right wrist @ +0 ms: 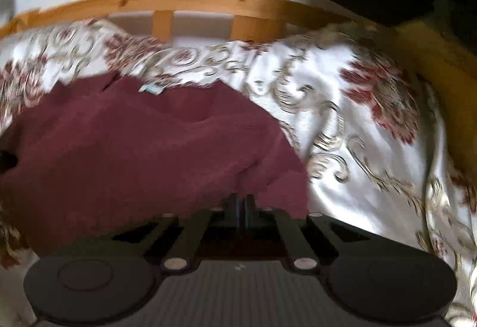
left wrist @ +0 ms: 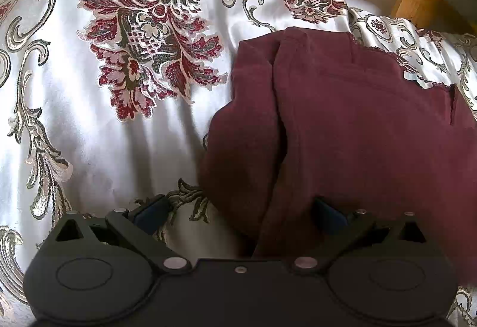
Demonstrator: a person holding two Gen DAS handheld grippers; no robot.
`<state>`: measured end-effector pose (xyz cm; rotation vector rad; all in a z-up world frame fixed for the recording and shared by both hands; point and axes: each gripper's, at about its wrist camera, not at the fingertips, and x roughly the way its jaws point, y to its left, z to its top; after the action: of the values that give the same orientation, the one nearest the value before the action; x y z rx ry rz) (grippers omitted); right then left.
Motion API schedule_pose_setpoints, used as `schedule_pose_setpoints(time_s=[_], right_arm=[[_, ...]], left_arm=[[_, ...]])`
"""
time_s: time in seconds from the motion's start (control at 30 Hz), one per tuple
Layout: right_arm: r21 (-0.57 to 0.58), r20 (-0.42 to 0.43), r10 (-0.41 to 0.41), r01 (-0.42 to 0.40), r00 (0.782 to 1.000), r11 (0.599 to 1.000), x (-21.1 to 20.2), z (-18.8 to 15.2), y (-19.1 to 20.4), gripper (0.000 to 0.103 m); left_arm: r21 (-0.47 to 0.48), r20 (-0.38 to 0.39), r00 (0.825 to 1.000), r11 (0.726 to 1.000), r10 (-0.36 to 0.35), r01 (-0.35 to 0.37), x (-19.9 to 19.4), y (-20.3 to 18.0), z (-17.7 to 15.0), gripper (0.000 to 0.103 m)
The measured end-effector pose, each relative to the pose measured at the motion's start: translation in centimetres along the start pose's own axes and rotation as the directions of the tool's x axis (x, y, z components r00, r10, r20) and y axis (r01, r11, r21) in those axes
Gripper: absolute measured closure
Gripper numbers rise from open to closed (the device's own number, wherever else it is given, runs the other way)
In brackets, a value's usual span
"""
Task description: Fold small clothes
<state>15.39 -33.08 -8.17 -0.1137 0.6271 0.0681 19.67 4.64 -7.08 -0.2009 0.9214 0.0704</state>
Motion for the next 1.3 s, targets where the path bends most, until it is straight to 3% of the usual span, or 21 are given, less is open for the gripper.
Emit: schedule_pose_setpoints(time_s=[0.13,0.37,0.43,0.57,0.67,0.73,0.93,1.1,1.3], right_arm=[[0.139,-0.051,0.052,-0.044,0.997,0.989,-0.1,-0.6,-2.2,0.100],[0.198,-0.068,0.071,-0.056,0.995,0.979,0.7,-0.9,-2.5,0.097],[0.193,-0.061,0.059,-0.046,0.996,0.980,0.5,-0.8,-2.5,0.087],[0.192,-0.045,0.039,-0.030,0.998,0.981,0.2,-0.6,-2.5,0.076],[0.174,-0.011,0.029,-0.027,1.000,0.984,-0.2,-0.4,-2.1,0.049],[0.169,0.020,0.042,-0.045,0.999,0.985,-0.6,-0.2,-1.8,0.023],[0.140,0.063,0.082,-0.090,0.995,0.986,-0.8,-0.3,-0.2,0.001],[0.099,0.085,0.126,-0.134,0.988,0.986,-0.8,-0.7,2.1,0.000],[-0.104,0.144,0.163,-0.149,0.976,0.983,-1.9,-1.0,6.6,0.000]], left_arm=[[0.000,0.000,1.000,1.000,-0.009,0.009,-0.1,0.2,-0.1,0.001],[0.003,0.001,1.000,1.000,-0.006,0.006,-0.2,0.1,-0.2,0.000],[0.005,0.002,1.000,1.000,-0.003,0.003,-0.2,0.0,-0.2,0.000],[0.008,0.003,1.000,1.000,0.002,-0.002,-0.1,0.0,-0.2,0.000],[0.010,0.001,1.000,1.000,0.002,-0.002,0.0,0.0,-0.1,0.000],[0.011,0.001,1.000,1.000,0.002,-0.002,0.0,0.0,-0.1,0.000],[0.012,0.001,1.000,1.000,-0.001,0.001,0.0,0.0,-0.1,0.000],[0.016,0.003,1.000,1.000,0.002,-0.002,0.0,0.0,-0.1,0.000],[0.019,0.018,1.000,1.000,0.002,-0.002,0.0,0.1,-0.3,0.000]])
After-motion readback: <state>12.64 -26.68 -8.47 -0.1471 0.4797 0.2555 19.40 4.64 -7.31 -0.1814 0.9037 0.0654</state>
